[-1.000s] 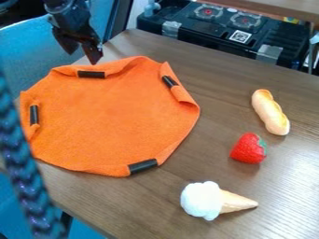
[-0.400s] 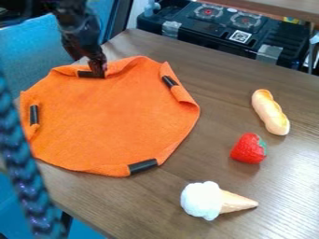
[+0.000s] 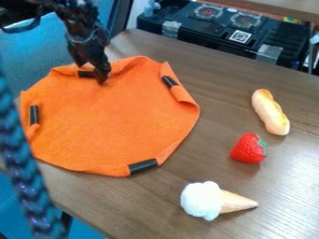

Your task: Fold the cloth from top left to bottom right

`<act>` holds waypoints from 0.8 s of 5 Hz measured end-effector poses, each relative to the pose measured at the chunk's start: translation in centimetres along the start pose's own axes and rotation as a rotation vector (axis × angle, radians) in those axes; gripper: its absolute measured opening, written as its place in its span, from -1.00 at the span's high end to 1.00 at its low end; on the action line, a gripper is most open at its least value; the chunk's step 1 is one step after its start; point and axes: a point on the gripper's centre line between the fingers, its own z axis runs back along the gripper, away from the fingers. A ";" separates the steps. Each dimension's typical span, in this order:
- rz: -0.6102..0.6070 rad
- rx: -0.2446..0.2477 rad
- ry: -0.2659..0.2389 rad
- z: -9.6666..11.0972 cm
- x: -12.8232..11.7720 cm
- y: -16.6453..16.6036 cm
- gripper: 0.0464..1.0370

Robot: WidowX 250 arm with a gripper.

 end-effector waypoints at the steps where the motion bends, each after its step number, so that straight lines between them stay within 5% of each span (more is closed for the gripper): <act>1: -0.012 0.028 0.001 -0.6 0.3 -0.3 -0.92; 2: -0.007 0.036 0.004 -0.6 0.3 -0.2 -0.82; 4: -0.001 0.021 0.014 -0.7 0.3 -0.4 0.34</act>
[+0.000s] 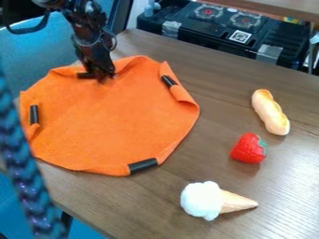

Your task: Fold the cloth from top left to bottom right

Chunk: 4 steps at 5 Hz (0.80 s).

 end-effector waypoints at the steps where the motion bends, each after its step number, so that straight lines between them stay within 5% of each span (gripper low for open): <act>1: 0.004 -0.012 0.006 0.2 0.2 0.1 0.77; 2: 0.026 -0.035 0.004 0.8 1.2 0.5 0.96; 4: 0.063 -0.123 0.027 2.6 1.8 1.1 0.99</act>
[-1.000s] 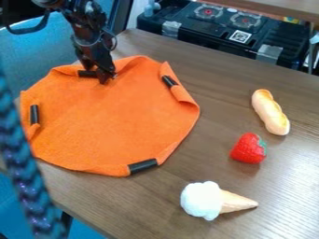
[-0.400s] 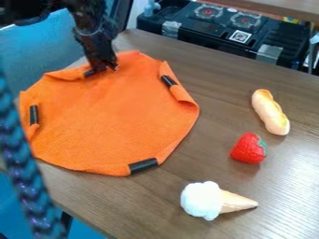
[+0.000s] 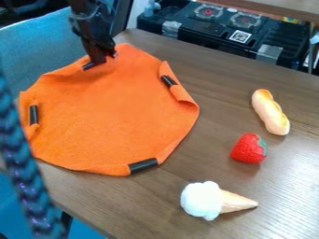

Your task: Fold the cloth from top left to bottom right

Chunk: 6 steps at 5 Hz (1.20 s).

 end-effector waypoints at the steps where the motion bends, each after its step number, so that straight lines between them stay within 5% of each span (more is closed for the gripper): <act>1: -0.045 -0.026 -0.024 3.2 -0.8 -1.2 0.99; 3: -0.127 -0.117 0.003 8.1 -4.0 -5.1 0.99; 4: -0.167 -0.122 0.040 8.6 -5.2 -7.0 0.99; 6: -0.305 -0.020 0.091 6.8 -8.8 -11.4 0.99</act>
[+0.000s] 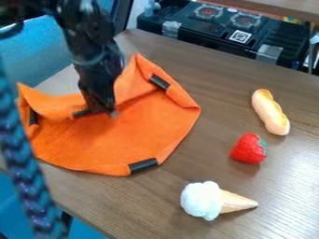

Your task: Fold the cloth from top left to bottom right

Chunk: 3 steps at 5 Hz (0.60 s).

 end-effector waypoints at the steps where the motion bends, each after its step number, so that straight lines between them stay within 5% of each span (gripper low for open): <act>1: -0.077 0.061 0.010 -1.4 -1.3 -1.7 0.99; 3: -0.121 0.078 -0.041 -0.7 -1.8 -2.7 0.99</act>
